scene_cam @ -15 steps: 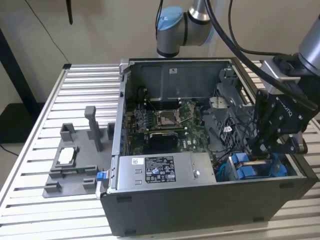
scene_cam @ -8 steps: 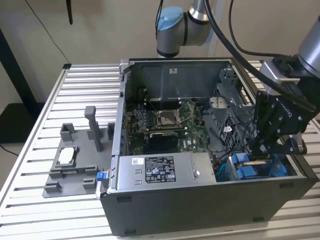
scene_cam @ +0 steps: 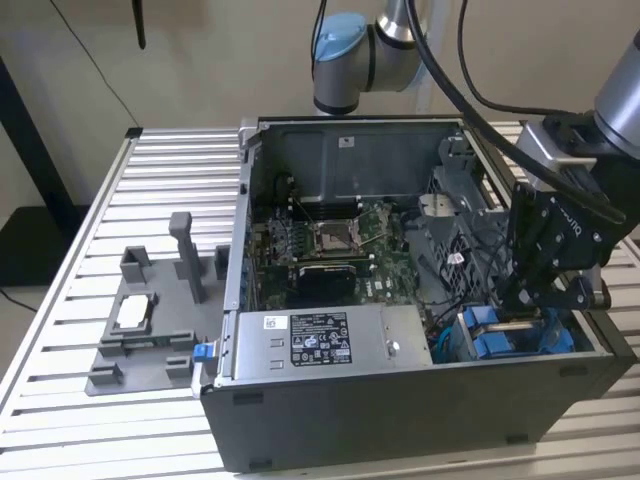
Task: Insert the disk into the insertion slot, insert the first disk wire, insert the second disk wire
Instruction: 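Insert the second disk wire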
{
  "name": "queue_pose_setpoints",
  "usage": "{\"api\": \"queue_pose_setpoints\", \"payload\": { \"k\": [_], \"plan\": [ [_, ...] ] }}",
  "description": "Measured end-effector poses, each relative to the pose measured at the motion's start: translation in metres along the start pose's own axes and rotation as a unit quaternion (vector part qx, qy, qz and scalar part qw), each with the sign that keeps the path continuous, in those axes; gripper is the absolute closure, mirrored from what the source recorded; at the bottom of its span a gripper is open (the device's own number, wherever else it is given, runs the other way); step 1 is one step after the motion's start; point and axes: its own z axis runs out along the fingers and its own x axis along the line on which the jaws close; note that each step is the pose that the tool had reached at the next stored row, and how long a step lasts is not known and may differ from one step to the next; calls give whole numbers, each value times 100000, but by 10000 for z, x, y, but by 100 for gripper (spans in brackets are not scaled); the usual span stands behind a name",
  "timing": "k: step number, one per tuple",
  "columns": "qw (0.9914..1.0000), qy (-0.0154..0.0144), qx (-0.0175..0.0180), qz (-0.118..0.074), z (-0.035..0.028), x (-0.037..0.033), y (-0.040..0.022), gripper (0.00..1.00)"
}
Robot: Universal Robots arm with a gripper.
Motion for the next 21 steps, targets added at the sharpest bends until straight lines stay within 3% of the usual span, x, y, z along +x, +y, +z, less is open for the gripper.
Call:
{"api": "queue_pose_setpoints", "payload": {
  "k": [11, 12, 21],
  "plan": [
    [99997, -55, 48, 782, 21, 3, -2, 82],
    [99996, -73, 49, 845, 13, 2, -1, 76],
    [99990, -118, 94, 1425, -146, -11, 18, 76]
  ]
}}
